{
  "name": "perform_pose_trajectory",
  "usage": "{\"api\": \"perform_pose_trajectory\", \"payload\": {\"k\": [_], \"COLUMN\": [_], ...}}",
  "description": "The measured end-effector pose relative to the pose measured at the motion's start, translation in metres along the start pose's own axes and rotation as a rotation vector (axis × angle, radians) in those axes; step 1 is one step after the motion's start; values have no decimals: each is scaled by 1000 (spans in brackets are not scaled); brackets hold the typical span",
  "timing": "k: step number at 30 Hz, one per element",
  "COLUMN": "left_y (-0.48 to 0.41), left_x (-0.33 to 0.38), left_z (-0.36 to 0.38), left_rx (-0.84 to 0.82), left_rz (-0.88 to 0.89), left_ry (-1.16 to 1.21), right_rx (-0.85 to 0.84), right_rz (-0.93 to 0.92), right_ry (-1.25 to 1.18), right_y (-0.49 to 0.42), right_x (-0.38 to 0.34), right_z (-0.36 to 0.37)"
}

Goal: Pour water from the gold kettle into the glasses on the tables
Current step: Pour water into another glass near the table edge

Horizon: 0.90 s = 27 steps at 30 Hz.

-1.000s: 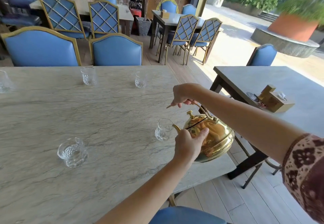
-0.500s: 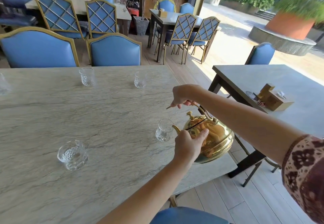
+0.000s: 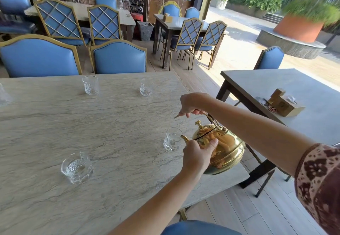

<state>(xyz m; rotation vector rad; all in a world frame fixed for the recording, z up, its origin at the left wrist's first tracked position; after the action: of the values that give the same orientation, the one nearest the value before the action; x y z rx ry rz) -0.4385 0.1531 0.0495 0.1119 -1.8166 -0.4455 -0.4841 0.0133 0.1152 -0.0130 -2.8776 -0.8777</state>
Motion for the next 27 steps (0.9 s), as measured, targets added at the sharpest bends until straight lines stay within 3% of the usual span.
{"api": "perform_pose_trajectory", "payload": {"k": [9,16,23,27], "left_y": [3,1,-7,-21], "left_x": [-1,-21,-30,-8], "left_z": [0,16,62,118], "left_rx": [-13,-13,21,80], "left_rz": [2,40,89,175], "left_ry": [-23,-121,-269,-333], "right_rx": [33,70,193,367], "right_rz": [23,76,38,-64], "right_ry": [-104,-361,-644,-802], "right_y": [3,11,45,69], "right_x": [4,35,104,170], "right_z": [4,29,62,70]}}
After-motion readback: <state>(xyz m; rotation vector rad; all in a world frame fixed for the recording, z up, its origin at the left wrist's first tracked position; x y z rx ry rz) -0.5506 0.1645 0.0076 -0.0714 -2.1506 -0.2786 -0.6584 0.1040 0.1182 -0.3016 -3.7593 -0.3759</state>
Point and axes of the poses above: each hand's wrist, its own y-axis away from the middle knuckle, its own z-axis out of the palm, x = y × z, the point moved 5 cm from there along -y, towards the middle knuckle, and after that the axes turned 4 degrees about -z, right-handed, at the moved point
